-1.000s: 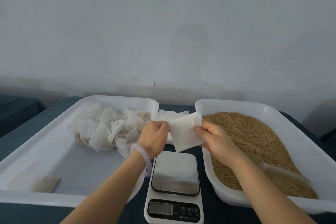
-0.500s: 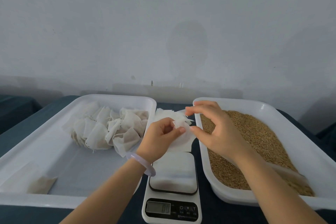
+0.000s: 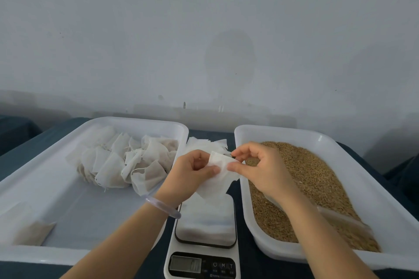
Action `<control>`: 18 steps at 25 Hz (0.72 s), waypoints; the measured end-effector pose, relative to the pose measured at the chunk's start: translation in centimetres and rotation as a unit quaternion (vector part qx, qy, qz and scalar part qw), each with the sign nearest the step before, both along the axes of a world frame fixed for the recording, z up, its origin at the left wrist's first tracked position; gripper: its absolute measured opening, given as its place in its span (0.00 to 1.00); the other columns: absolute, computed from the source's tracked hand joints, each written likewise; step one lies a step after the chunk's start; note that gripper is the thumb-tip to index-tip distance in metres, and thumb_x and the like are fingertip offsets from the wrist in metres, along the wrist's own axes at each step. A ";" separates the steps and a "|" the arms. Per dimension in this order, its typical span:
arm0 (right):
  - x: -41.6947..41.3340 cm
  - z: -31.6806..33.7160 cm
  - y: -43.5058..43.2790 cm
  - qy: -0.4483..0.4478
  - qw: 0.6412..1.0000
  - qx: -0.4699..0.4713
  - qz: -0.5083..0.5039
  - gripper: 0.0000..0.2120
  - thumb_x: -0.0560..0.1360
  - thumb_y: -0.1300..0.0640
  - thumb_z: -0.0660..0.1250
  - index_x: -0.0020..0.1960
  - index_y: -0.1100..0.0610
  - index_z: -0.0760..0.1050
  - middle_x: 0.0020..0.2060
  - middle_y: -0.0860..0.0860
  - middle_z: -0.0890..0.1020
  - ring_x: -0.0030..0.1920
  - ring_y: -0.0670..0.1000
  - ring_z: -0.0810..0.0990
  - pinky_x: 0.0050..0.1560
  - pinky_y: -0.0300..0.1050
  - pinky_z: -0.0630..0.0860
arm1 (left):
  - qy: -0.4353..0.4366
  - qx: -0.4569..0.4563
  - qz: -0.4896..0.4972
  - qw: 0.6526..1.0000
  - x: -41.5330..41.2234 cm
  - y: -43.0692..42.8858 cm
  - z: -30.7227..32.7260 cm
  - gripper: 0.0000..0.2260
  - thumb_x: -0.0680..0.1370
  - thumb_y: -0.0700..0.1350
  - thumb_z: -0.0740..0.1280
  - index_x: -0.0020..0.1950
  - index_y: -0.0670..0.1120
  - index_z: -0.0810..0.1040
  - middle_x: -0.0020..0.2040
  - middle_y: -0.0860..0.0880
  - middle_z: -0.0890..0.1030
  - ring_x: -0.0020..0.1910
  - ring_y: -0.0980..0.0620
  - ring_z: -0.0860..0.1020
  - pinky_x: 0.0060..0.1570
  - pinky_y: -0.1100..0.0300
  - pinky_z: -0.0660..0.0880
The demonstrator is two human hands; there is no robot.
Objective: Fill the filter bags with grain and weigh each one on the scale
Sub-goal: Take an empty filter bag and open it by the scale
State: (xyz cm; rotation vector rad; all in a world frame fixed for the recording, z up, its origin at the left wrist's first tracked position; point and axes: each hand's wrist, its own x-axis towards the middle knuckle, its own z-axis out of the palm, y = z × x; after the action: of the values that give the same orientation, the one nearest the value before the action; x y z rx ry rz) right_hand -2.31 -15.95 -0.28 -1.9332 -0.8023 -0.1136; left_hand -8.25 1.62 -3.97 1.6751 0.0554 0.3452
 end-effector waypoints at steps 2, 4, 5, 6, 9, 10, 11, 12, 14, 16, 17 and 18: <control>0.2 -0.2 -0.3 -0.008 1.000 -0.005 -0.010 0.10 0.66 0.54 0.77 0.43 0.42 0.80 0.40 0.37 0.82 0.44 0.37 0.79 0.49 0.36 0.72 | 0.014 -0.006 0.019 1.000 0.0 0.1 -0.1 0.10 0.71 0.39 0.74 0.43 0.47 0.74 0.30 0.52 0.78 0.28 0.55 0.74 0.31 0.63 0.73; 0.1 -0.6 -0.6 -0.043 0.999 -0.025 0.002 0.08 0.68 0.55 0.75 0.40 0.43 0.80 0.45 0.32 0.80 0.50 0.35 0.77 0.51 0.28 0.68 | 0.025 -0.009 0.032 0.999 0.1 0.0 -0.1 0.11 0.70 0.40 0.75 0.45 0.47 0.74 0.32 0.50 0.78 0.30 0.54 0.74 0.32 0.61 0.73; 0.1 -0.8 -0.8 -0.056 0.997 -0.043 0.015 0.07 0.69 0.55 0.75 0.38 0.43 0.80 0.48 0.30 0.78 0.54 0.33 0.74 0.53 0.26 0.66 | 0.030 -0.007 0.035 0.999 0.1 0.0 -0.1 0.10 0.70 0.41 0.75 0.45 0.47 0.75 0.33 0.49 0.79 0.30 0.54 0.75 0.32 0.61 0.74; 0.1 -0.7 -1.0 -0.050 0.996 -0.062 0.035 0.07 0.69 0.55 0.74 0.37 0.44 0.79 0.51 0.30 0.78 0.58 0.33 0.71 0.54 0.26 0.64 | 0.036 0.002 0.036 0.999 0.1 -0.1 -0.1 0.09 0.70 0.42 0.75 0.44 0.47 0.76 0.34 0.49 0.80 0.31 0.53 0.76 0.33 0.61 0.74; -0.2 -0.2 -1.0 0.064 0.984 -0.104 0.128 0.10 0.74 0.46 0.67 0.40 0.51 0.79 0.44 0.36 0.81 0.47 0.36 0.76 0.47 0.31 0.69 | 0.047 0.017 0.011 0.999 0.2 -0.3 -0.1 0.07 0.70 0.43 0.75 0.41 0.48 0.78 0.36 0.48 0.81 0.33 0.52 0.77 0.36 0.59 0.75; -0.3 0.0 -0.9 0.118 0.978 -0.092 0.145 0.17 0.76 0.43 0.62 0.38 0.53 0.80 0.38 0.39 0.81 0.40 0.39 0.77 0.43 0.33 0.71 | 0.051 0.015 0.003 0.999 0.2 -0.3 -0.1 0.07 0.70 0.43 0.76 0.40 0.48 0.78 0.36 0.47 0.80 0.34 0.51 0.76 0.37 0.57 0.75; -0.2 0.0 -0.7 0.173 0.971 -0.073 0.147 0.23 0.78 0.42 0.57 0.35 0.53 0.81 0.33 0.43 0.80 0.36 0.41 0.77 0.42 0.34 0.72 | 0.053 0.014 -0.002 0.998 0.2 -0.2 -0.1 0.07 0.69 0.43 0.76 0.40 0.48 0.78 0.36 0.47 0.80 0.34 0.51 0.76 0.38 0.56 0.74; -0.1 0.2 -0.5 0.226 0.962 -0.049 0.143 0.27 0.80 0.45 0.53 0.33 0.54 0.81 0.31 0.46 0.80 0.34 0.44 0.77 0.41 0.37 0.73 | 0.053 0.013 -0.006 0.998 0.1 -0.2 -0.1 0.07 0.69 0.43 0.76 0.39 0.49 0.78 0.36 0.48 0.80 0.34 0.51 0.76 0.38 0.56 0.74; 0.1 0.6 -0.5 0.304 0.943 -0.021 0.136 0.27 0.81 0.53 0.53 0.29 0.55 0.81 0.29 0.51 0.80 0.31 0.48 0.77 0.37 0.42 0.75 | 0.050 -0.004 -0.009 0.999 -0.1 -0.3 0.1 0.07 0.70 0.43 0.75 0.37 0.50 0.78 0.35 0.49 0.81 0.33 0.51 0.76 0.36 0.57 0.74; 0.4 0.9 -1.1 0.340 0.928 -0.046 0.145 0.23 0.78 0.58 0.56 0.28 0.56 0.80 0.27 0.52 0.80 0.28 0.49 0.77 0.32 0.43 0.75 | 0.047 -0.024 -0.005 0.999 -0.2 -0.4 0.4 0.06 0.71 0.42 0.74 0.37 0.50 0.79 0.33 0.49 0.81 0.31 0.52 0.76 0.32 0.60 0.73; 0.6 0.9 -1.4 0.352 0.919 -0.058 0.167 0.21 0.77 0.58 0.58 0.30 0.57 0.81 0.29 0.53 0.80 0.28 0.50 0.78 0.32 0.43 0.76 | 0.045 -0.029 -0.001 0.999 -0.3 -0.4 0.4 0.07 0.71 0.41 0.74 0.36 0.49 0.79 0.32 0.50 0.80 0.30 0.52 0.75 0.31 0.61 0.72; 0.8 0.9 -1.8 0.356 0.911 -0.062 0.197 0.17 0.77 0.58 0.60 0.34 0.59 0.82 0.31 0.55 0.81 0.30 0.50 0.79 0.33 0.43 0.76 | 0.045 -0.032 0.002 0.998 -0.4 -0.5 0.6 0.07 0.71 0.40 0.73 0.36 0.49 0.80 0.33 0.49 0.80 0.31 0.51 0.75 0.33 0.60 0.71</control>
State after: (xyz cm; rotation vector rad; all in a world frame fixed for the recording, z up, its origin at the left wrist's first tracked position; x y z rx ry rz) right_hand -1.47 -17.78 0.58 -1.6951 -0.6797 0.8604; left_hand -8.62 1.14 -3.41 1.6260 0.1346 0.2688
